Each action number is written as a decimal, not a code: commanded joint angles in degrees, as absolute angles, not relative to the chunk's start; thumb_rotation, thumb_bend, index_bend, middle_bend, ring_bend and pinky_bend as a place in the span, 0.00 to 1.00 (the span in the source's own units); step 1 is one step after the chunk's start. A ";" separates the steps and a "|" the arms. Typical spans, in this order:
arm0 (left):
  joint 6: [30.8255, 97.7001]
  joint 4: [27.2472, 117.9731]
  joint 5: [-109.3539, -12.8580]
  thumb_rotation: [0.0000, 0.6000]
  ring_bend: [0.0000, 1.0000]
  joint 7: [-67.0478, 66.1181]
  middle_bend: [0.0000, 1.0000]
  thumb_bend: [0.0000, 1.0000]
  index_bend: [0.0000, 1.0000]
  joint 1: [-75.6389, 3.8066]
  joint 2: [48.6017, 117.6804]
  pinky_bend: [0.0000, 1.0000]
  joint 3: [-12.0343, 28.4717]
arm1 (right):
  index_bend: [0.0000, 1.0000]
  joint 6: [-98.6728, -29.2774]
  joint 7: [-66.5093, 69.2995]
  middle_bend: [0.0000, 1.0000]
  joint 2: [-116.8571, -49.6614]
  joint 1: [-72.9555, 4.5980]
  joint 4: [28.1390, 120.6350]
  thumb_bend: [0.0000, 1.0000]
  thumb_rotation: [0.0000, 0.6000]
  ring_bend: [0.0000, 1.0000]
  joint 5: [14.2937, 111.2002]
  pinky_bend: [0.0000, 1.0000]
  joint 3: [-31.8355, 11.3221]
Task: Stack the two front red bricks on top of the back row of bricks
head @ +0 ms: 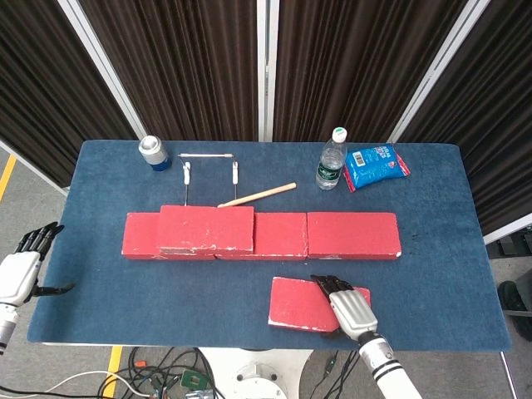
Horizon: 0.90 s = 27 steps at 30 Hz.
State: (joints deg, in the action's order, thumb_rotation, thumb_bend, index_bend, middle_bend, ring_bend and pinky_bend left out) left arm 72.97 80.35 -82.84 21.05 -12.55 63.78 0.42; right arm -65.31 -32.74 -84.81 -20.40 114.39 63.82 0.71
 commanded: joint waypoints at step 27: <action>74.27 84.05 -83.82 1.00 0.00 19.14 0.00 0.00 0.01 -11.70 62.49 0.00 0.94 | 0.00 -57.52 -13.30 0.21 -62.79 -29.60 111.77 0.04 1.00 0.18 68.23 0.29 -11.13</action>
State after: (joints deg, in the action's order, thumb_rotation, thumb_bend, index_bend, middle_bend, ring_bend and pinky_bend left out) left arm 74.07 83.86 -83.69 19.31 -11.80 62.59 0.90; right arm -61.35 -17.41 -64.89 -26.67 115.76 69.68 -8.26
